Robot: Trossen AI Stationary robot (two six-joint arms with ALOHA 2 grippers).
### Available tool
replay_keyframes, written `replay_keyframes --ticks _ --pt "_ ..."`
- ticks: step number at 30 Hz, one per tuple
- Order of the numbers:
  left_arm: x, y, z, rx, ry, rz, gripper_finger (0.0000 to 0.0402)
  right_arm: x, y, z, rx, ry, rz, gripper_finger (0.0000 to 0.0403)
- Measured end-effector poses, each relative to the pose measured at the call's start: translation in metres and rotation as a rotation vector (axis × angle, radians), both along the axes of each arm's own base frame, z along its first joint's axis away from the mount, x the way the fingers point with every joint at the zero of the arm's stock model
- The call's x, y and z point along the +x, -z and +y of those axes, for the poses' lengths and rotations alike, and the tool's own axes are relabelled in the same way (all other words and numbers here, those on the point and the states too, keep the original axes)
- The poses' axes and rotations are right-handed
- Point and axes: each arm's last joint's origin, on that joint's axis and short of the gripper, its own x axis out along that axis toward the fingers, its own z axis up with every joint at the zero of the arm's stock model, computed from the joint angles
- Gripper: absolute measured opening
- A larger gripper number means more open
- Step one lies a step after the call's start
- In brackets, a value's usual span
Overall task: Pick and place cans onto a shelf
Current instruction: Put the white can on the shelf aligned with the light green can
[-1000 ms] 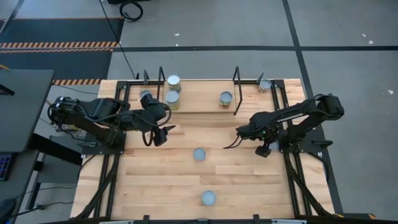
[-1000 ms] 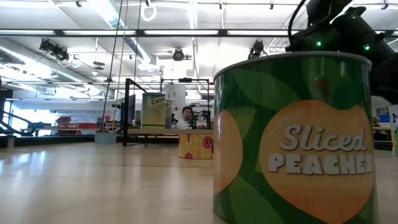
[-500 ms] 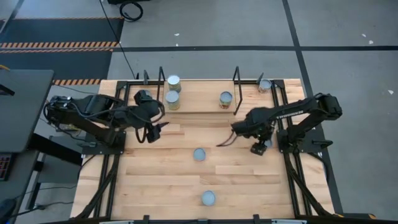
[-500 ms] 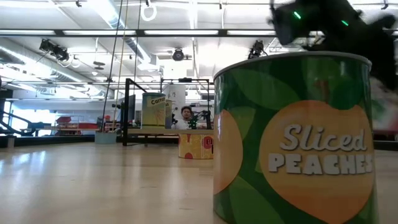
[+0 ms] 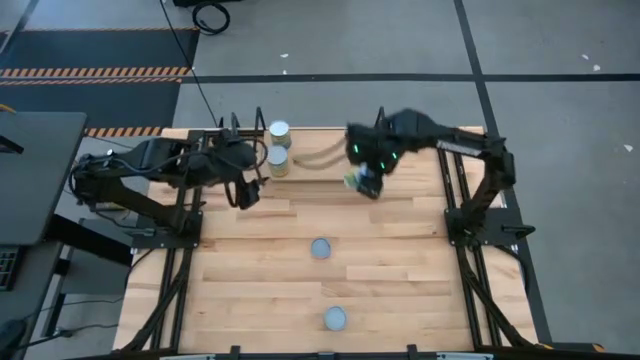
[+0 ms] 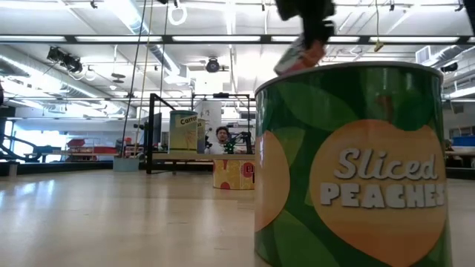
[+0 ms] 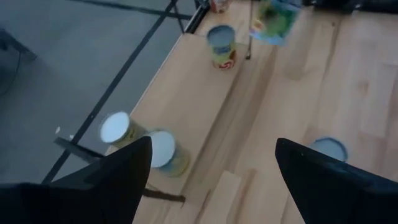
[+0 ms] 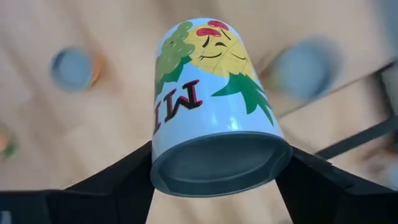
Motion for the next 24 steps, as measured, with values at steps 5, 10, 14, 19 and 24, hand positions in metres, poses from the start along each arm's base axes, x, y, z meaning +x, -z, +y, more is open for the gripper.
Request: replay_keyframes --ticks 5,10,14,19,24 --pt "-0.005 -0.002 0.023 0.006 -0.065 0.01 0.0347 0.02 -0.007 -0.053 -0.136 -0.053 -0.008 0.0291" --pt "-0.009 -0.002 0.05 0.022 -0.151 0.026 0.0347 0.036 0.013 -0.107 -0.206 -0.132 0.085 0.0291" --pt "-0.011 -0.007 0.071 0.053 -0.226 -0.019 0.0347 0.044 0.03 -0.139 -0.265 -0.194 0.175 0.0291" --pt "-0.01 -0.018 0.095 0.113 -0.258 -0.13 0.0347 0.049 0.05 -0.159 -0.352 -0.281 0.338 0.0291" --pt "-0.012 -0.03 0.112 0.195 -0.277 -0.223 0.0347 0.052 0.067 -0.171 -0.344 -0.308 0.4 0.0292"
